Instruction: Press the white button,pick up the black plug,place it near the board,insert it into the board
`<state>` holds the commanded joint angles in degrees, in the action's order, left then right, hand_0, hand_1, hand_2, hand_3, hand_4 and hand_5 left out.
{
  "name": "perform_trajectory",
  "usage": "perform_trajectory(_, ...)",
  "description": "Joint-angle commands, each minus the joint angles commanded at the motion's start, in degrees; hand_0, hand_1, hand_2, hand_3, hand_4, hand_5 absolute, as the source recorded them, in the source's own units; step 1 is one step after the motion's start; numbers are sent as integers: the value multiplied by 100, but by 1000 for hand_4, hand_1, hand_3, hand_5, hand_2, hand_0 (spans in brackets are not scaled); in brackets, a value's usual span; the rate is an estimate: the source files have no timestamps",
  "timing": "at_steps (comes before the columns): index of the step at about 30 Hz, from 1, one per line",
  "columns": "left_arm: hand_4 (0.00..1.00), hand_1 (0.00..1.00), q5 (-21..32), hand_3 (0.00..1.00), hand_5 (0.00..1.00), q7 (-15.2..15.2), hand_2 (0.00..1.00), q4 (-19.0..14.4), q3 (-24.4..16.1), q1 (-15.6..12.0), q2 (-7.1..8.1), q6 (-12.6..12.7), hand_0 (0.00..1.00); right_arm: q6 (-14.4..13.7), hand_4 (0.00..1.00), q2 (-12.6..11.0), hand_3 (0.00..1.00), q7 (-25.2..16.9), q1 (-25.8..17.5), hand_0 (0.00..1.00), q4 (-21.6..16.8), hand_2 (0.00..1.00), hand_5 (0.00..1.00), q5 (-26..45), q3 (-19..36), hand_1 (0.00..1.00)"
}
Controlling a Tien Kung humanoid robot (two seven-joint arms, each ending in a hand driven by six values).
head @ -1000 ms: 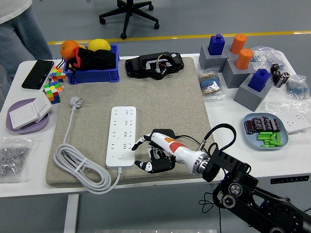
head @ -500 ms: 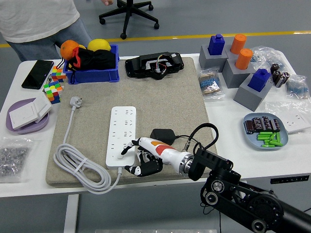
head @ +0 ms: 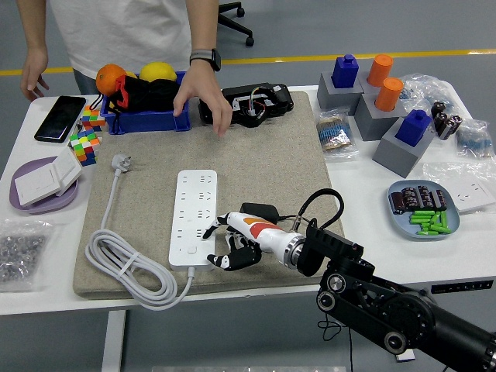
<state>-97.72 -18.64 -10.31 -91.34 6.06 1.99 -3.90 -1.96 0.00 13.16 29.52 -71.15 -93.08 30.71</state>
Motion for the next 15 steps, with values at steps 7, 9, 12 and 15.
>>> perform_trajectory(7,522,680,8,690,221,-1,631,0,-6,6,7,3,704,46,719,0,685,75,-25,2,-103,164,277,37,-84,2)
perform_trajectory(9,522,680,-20,690,221,-4,631,0,-14,10,8,-1,704,40,719,0,685,79,-21,2,-176,164,277,50,-114,2)
perform_trajectory(12,522,679,-48,690,220,-8,630,0,-27,12,12,-6,703,37,719,0,683,83,-7,2,-263,165,276,65,-151,2)
perform_trajectory(15,522,679,-68,690,220,-10,630,0,-34,12,14,-9,703,15,719,0,683,61,23,2,-299,165,276,75,-201,2)
